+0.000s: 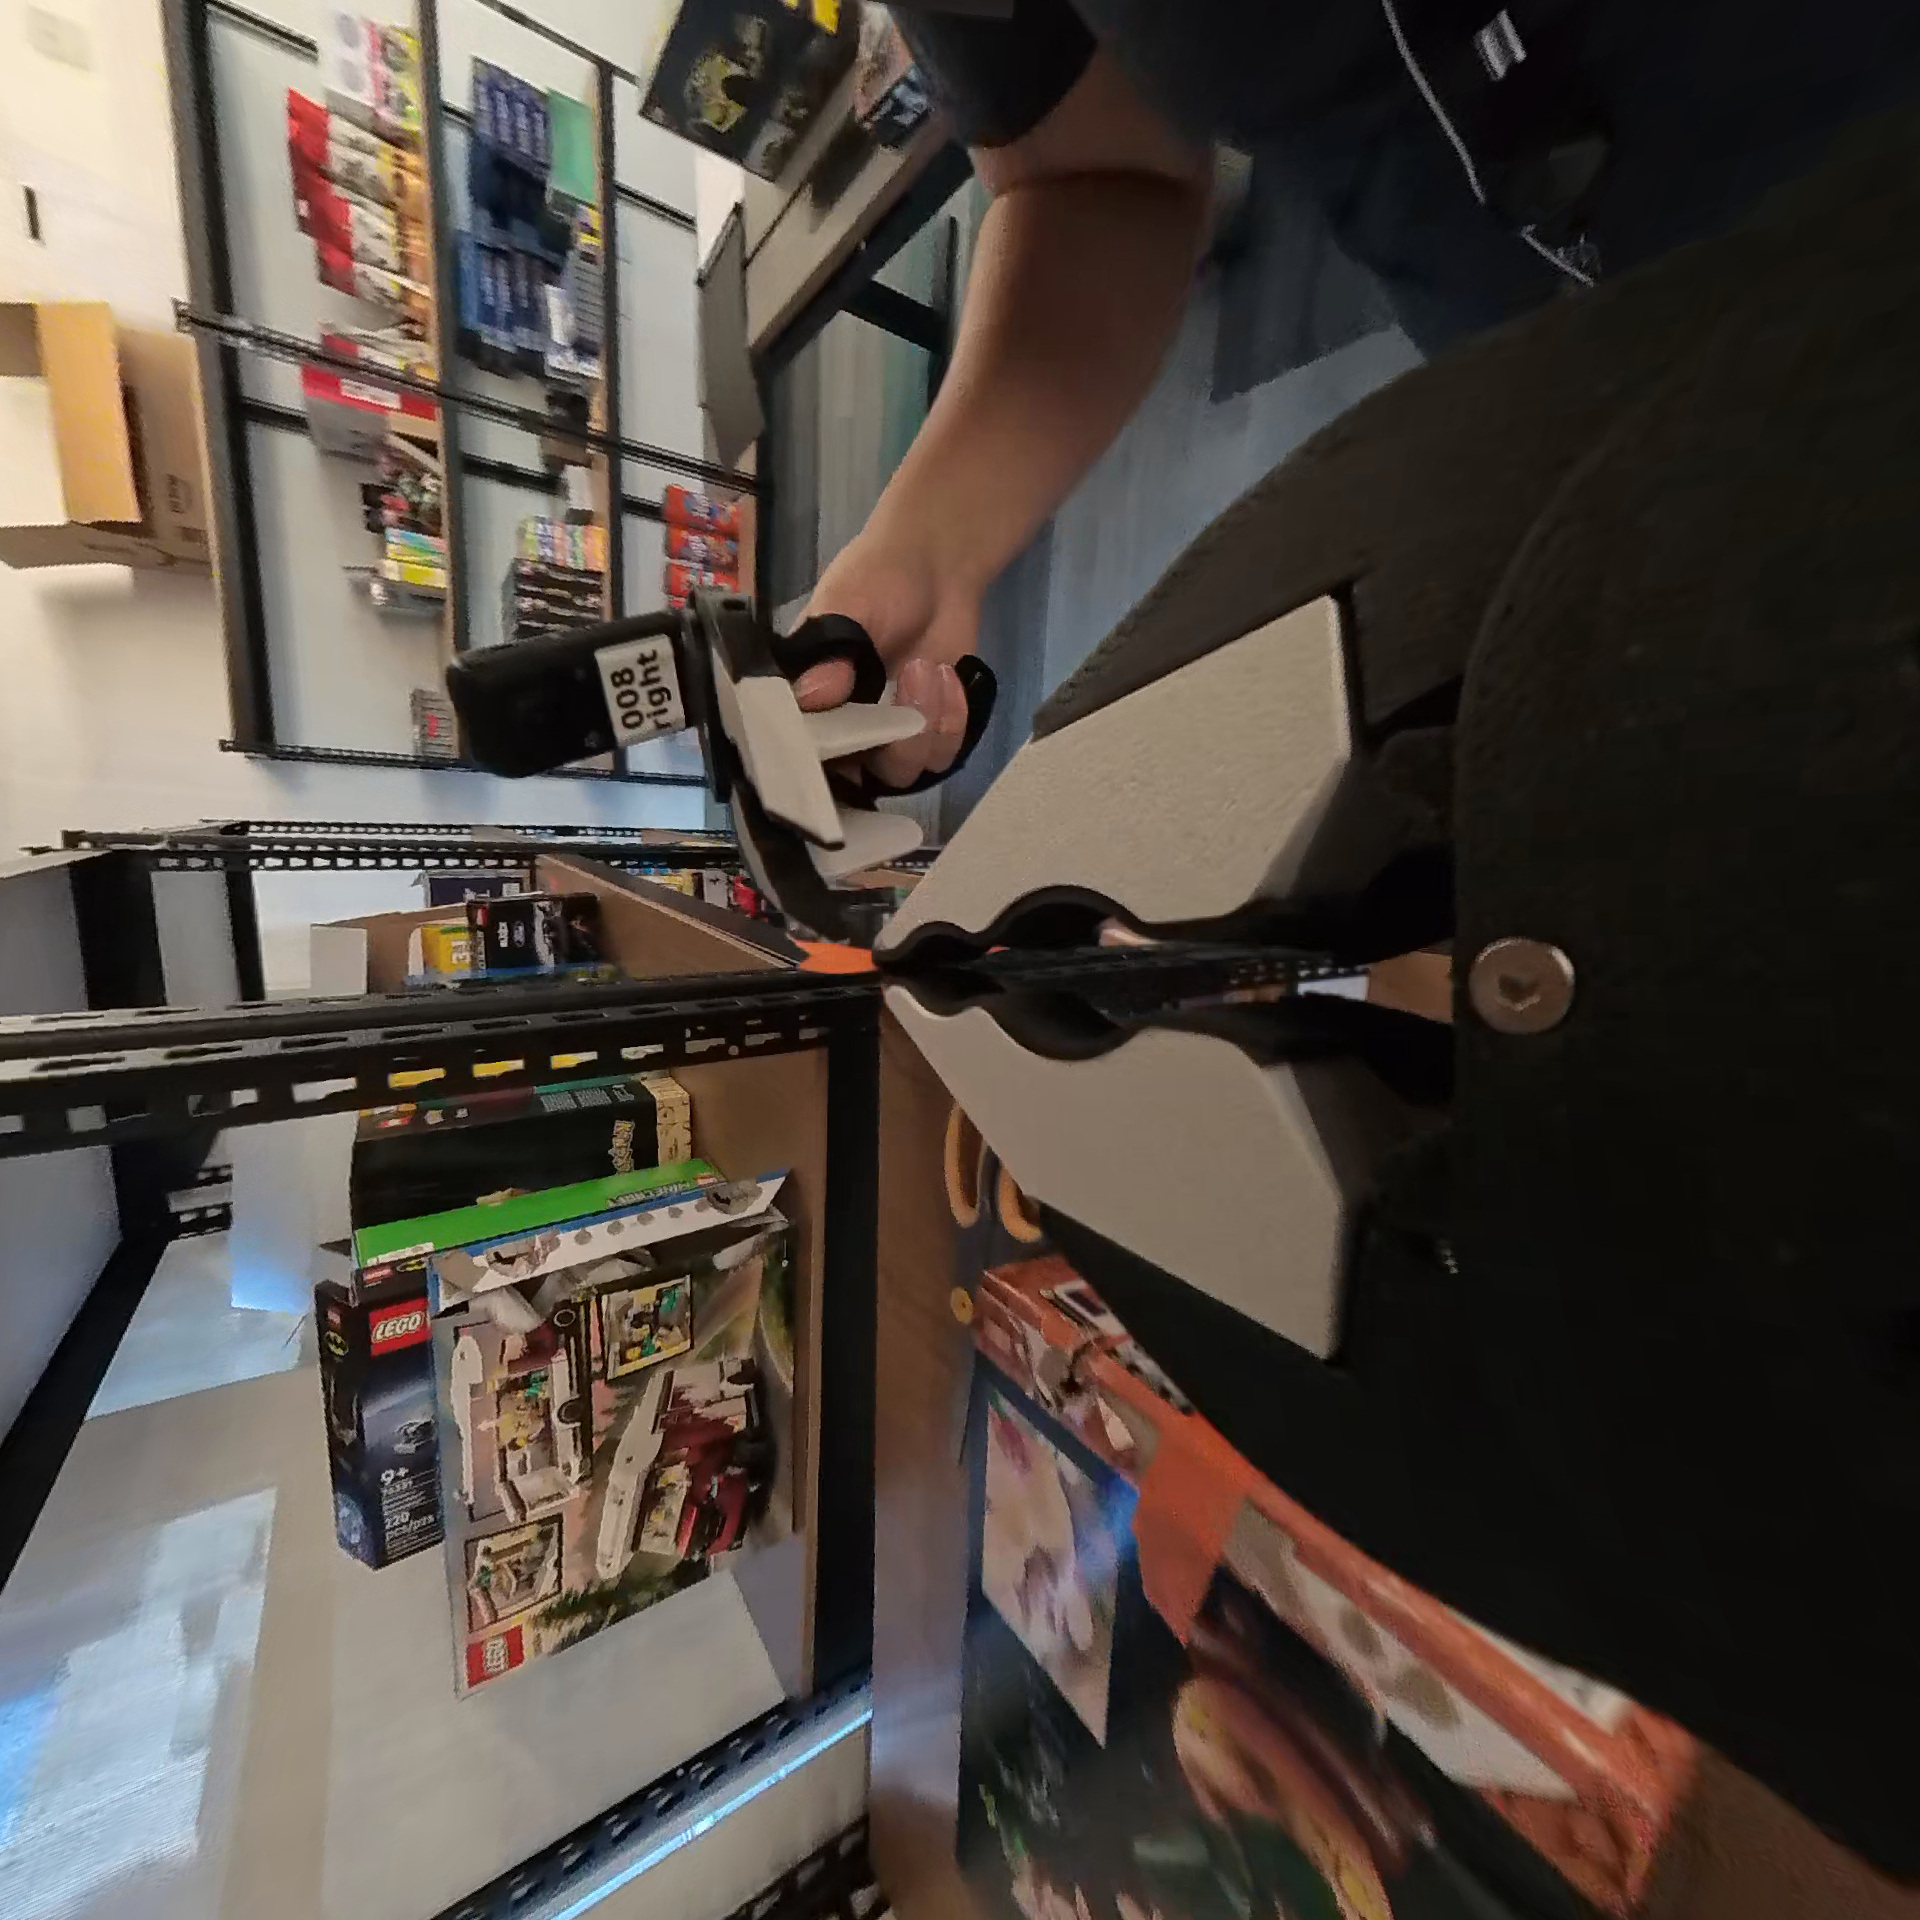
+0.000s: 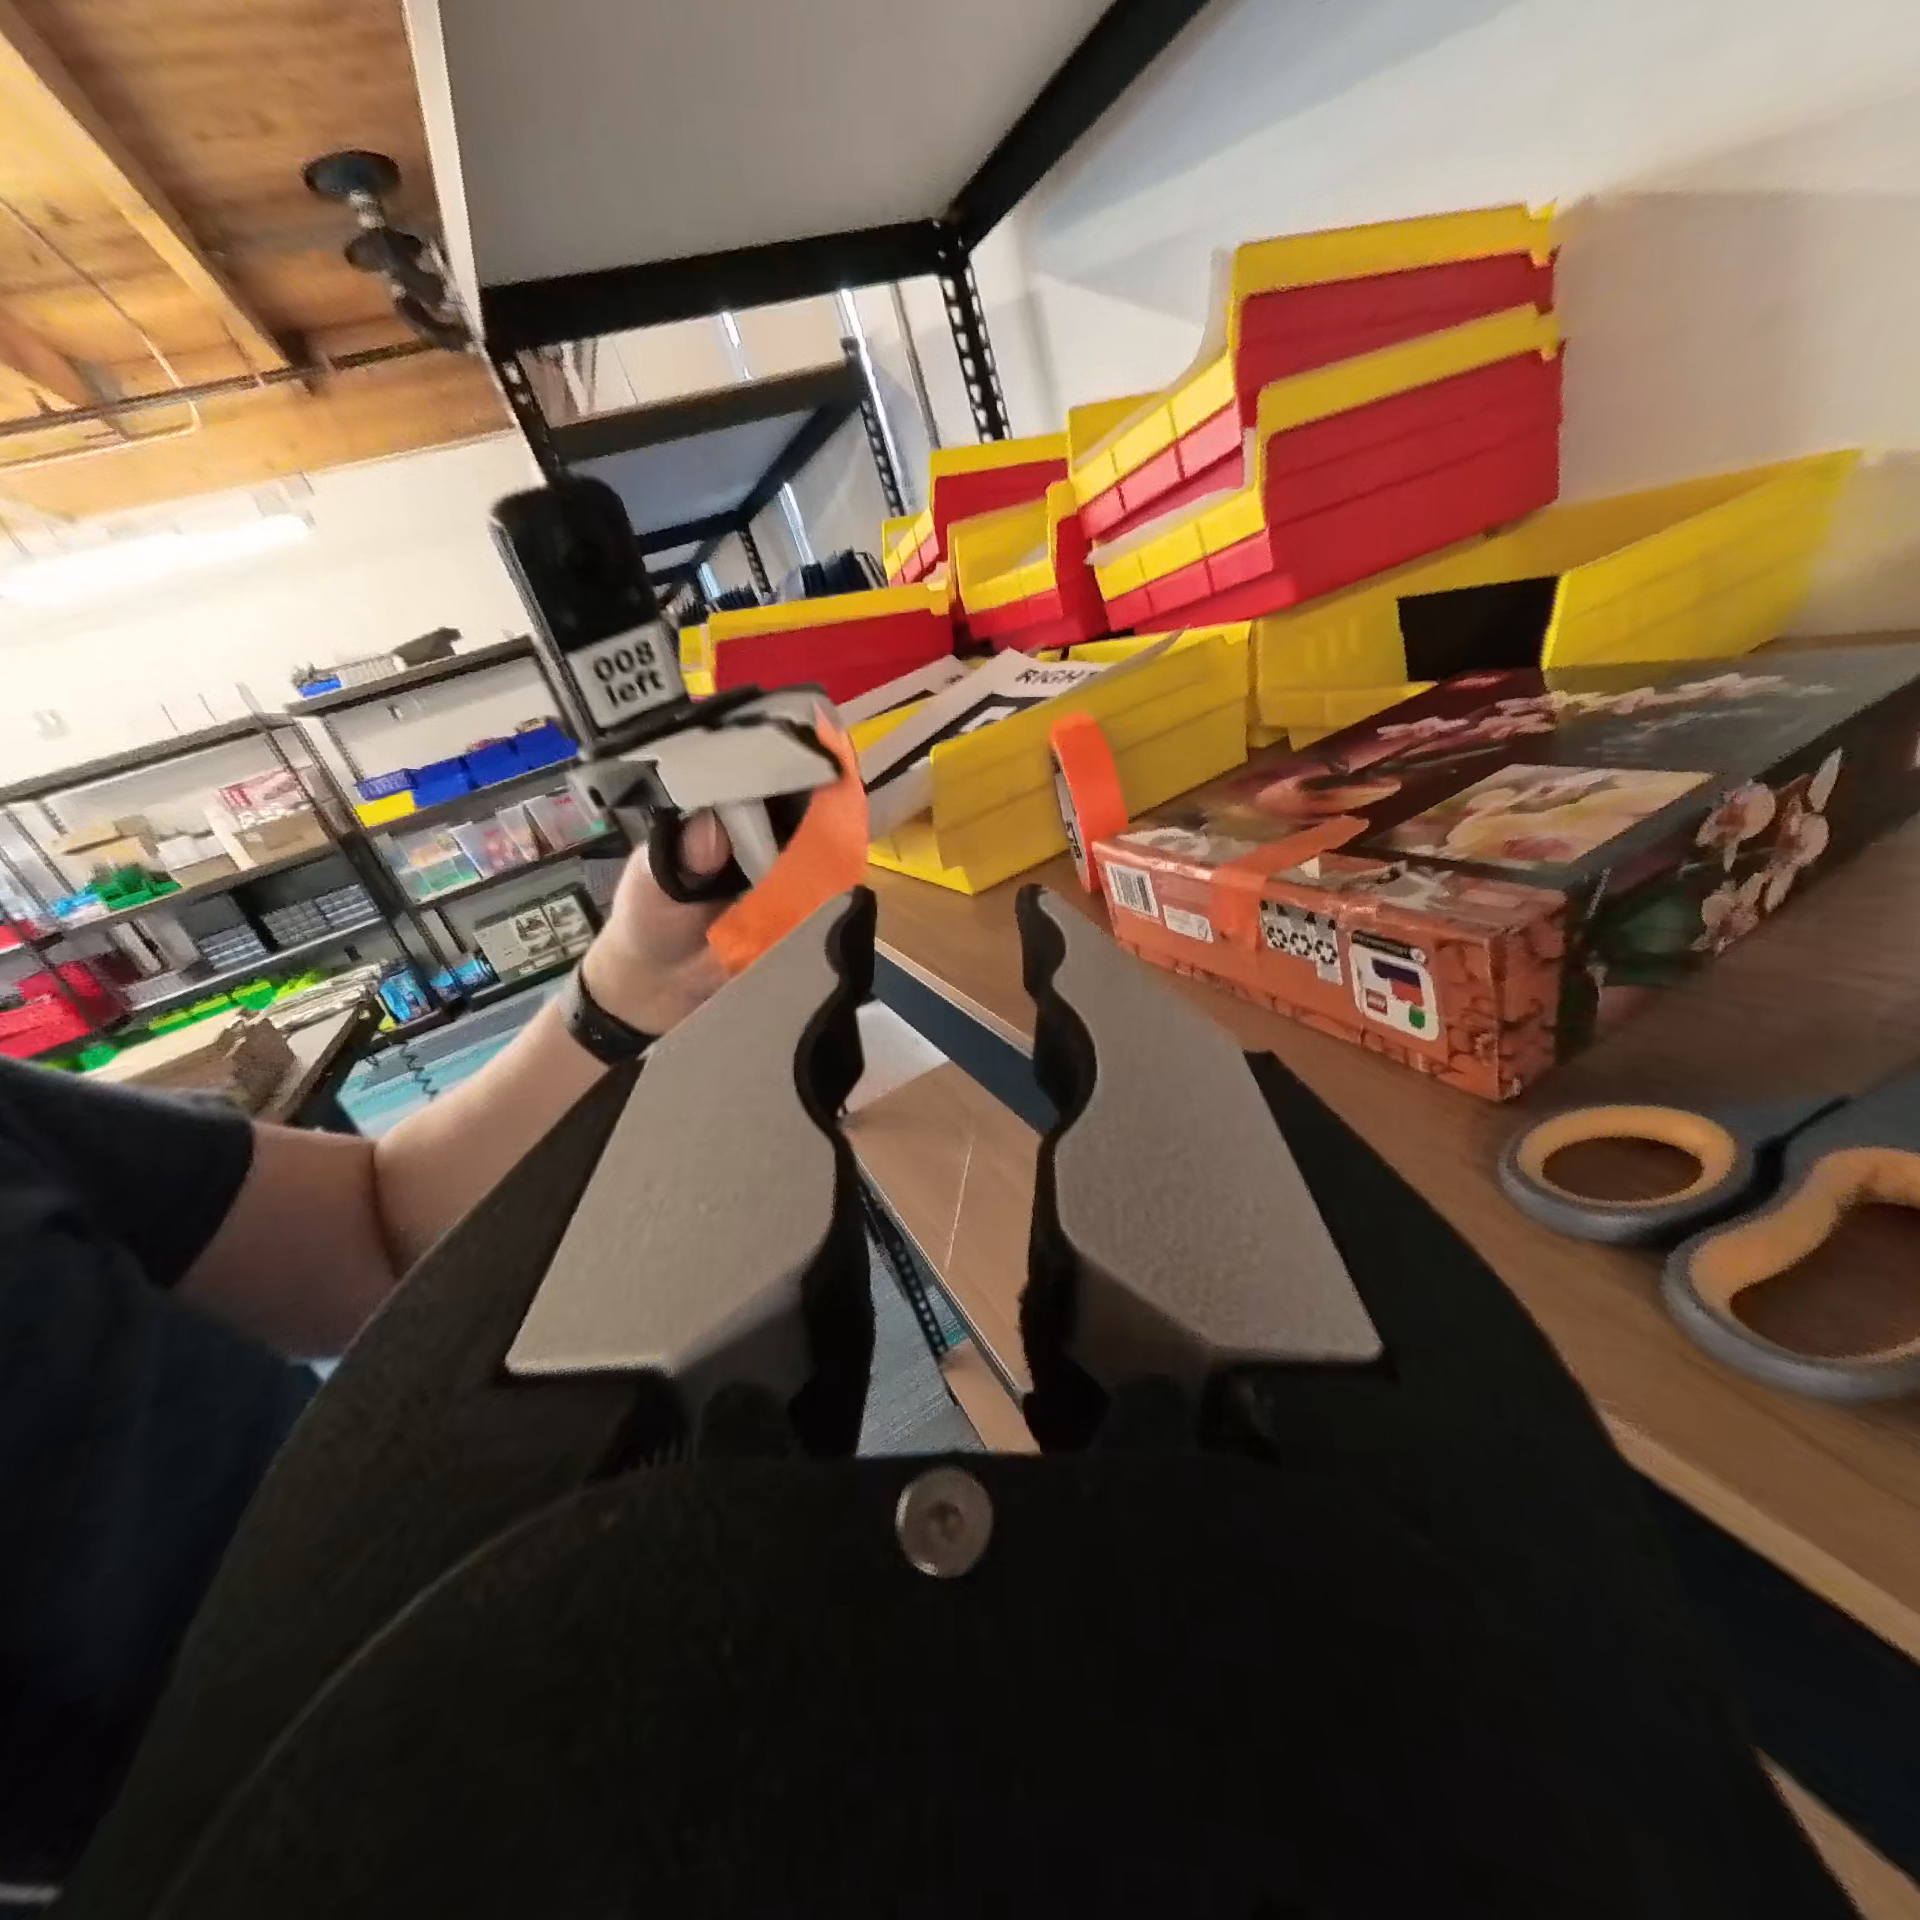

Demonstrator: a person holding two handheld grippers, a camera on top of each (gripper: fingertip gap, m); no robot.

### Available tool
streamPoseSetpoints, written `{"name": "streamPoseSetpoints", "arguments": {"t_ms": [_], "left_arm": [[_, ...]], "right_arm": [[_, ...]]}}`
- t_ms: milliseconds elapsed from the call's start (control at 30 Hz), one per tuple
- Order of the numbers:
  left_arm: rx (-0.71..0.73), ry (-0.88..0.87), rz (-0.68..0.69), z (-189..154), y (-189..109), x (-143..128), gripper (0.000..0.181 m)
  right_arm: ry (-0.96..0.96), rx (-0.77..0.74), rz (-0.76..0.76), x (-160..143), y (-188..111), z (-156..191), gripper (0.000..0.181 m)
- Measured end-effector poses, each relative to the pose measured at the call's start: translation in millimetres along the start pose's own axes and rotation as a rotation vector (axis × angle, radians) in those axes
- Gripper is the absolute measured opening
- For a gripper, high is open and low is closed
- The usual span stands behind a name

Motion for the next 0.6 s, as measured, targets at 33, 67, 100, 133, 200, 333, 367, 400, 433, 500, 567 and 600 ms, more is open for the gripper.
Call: {"name": "streamPoseSetpoints", "arguments": {"t_ms": [33,67,100,133,200,333,367,400,433,500,567,600], "left_arm": [[0.003,-0.015,-0.005,-3,6,-2,0.000],[0.012,-0.029,-0.005,-5,11,-4,0.000],[0.024,-0.041,-0.001,-7,14,-6,0.000],[0.042,-0.048,0.001,-8,16,-7,0.000],[0.082,-0.056,0.006,-10,14,-8,0.000],[0.232,-0.038,0.038,5,-13,-16,0.000],[0.272,-0.047,0.037,12,-22,-17,0.000],[0.295,-0.069,0.026,18,-30,-17,0.000],[0.298,-0.102,0.010,22,-35,-16,0.000],[0.272,-0.161,-0.016,27,-40,-17,0.000],[0.235,-0.175,-0.038,29,-38,-18,0.000],[0.213,-0.175,-0.053,29,-37,-17,0.000]], "right_arm": [[-0.018,0.019,0.005,4,-1,1,0.025],[-0.056,0.038,0.025,7,-1,4,0.025],[-0.114,0.048,0.059,8,0,6,0.026],[-0.194,0.039,0.104,8,2,5,0.026],[-0.364,-0.072,0.238,0,2,-15,0.033],[-0.488,-0.184,0.475,-28,13,-58,0.062],[-0.448,-0.164,0.494,-35,18,-60,0.068],[-0.422,-0.127,0.489,-39,24,-56,0.069],[-0.420,-0.094,0.467,-41,29,-50,0.068],[-0.425,-0.057,0.438,-43,40,-44,0.062],[-0.348,0.028,0.431,-45,54,-37,0.056],[-0.287,0.067,0.415,-42,62,-34,0.054]]}}
Point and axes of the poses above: each gripper's, where its closed fingertips meet, y out along the fingers, x out of its top, z = x × y across the jaws, the point moved 1 cm from there along -y, back along the fingers, and after that the axes turned 12 degrees about x, right-handed, at the moved point
